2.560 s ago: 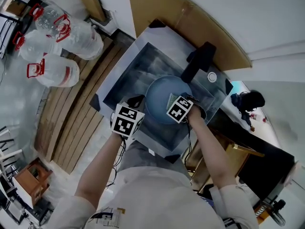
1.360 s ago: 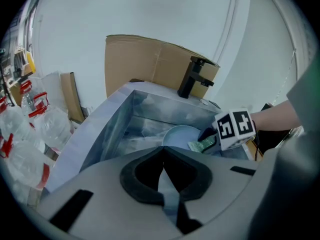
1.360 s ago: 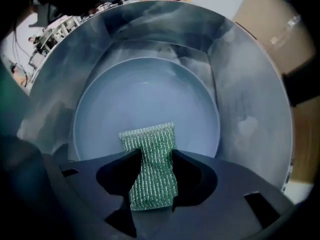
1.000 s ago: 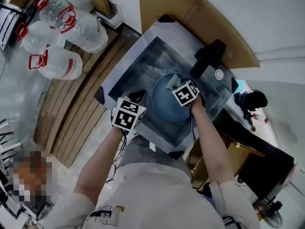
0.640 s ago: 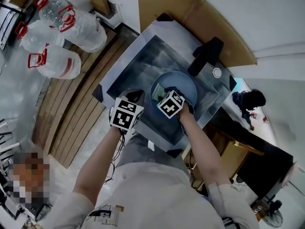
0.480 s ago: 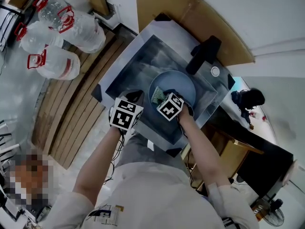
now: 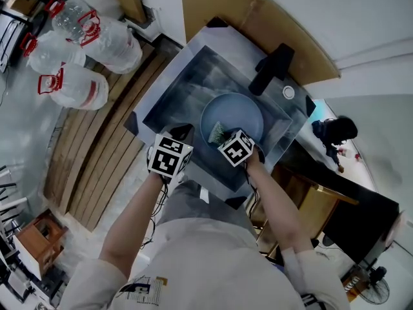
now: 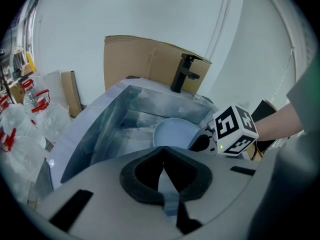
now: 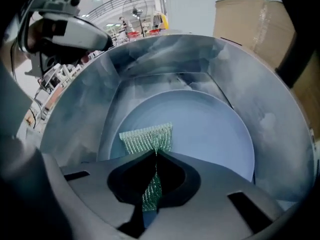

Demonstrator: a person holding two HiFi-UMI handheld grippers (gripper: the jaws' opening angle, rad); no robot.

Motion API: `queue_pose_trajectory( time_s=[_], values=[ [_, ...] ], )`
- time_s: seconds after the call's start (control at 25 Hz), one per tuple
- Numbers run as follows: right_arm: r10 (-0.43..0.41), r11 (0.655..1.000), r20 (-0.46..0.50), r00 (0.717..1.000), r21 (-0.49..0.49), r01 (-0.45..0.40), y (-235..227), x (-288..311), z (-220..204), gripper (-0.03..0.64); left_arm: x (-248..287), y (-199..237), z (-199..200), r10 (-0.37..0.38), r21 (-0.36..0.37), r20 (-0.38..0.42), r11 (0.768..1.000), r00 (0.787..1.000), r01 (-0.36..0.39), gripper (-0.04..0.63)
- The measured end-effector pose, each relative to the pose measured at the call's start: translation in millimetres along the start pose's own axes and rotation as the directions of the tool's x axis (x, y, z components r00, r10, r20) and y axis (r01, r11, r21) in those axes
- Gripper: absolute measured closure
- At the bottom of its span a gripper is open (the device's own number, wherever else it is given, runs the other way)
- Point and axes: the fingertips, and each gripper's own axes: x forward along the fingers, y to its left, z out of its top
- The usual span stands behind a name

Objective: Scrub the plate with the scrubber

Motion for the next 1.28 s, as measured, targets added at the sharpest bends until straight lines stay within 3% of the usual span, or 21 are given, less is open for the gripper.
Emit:
queue_pose_trajectory(
  time_s=[0.16, 0.32, 0.48, 0.64, 0.8, 0.96, 1.28],
  values=[
    [0.001, 0.988, 0.06, 0.998, 0.154, -0.011, -8.7, -11.9, -4.1, 0.588, -5.8, -0.9, -3.2, 0.002, 0.005, -0.002, 1.0, 1.0, -0.002, 0.578],
    [0.017, 0.949, 0.185, 0.983, 0.305, -0.074, -15.3, -43.1, 4.1, 0.586, -14.4, 0.3, 1.1, 0.011, -0.002, 0.015, 1.0, 1.0, -0.01, 0.578],
    [-0.029, 0.943, 0.293, 0.956, 0.326, -0.072, -18.6, -90.9, 22.5, 0.586, -30.1, 1.3, 11.8, 0.025, -0.005, 0.043, 1.0, 0.999, -0.025, 0.578],
    [-0.124, 0.957, 0.388, 0.913, 0.288, 0.008, -23.4, -143.3, 44.2, 0.586, -52.3, 1.2, 37.6, 0.057, 0.031, 0.102, 0.998, 0.993, -0.06, 0.578],
    [-0.218, 0.96, 0.49, 0.844, 0.263, 0.095, -26.6, -205.0, 68.7, 0.586, -80.6, -5.7, 74.5, 0.062, 0.047, 0.187, 0.996, 0.98, -0.072, 0.578],
    [-0.266, 0.954, 0.598, 0.756, 0.276, 0.117, -25.8, -267.7, 92.4, 0.584, -108.8, -11.3, 111.2, 0.071, 0.112, 0.268, 0.988, 0.961, -0.105, 0.578],
    [-0.3, 0.951, 0.787, 0.539, 0.288, 0.109, -0.7, -392.0, 135.2, 0.584, -181.2, -30.6, 170.7, 0.084, 0.191, 0.426, 0.965, 0.901, -0.18, 0.578]
  ],
)
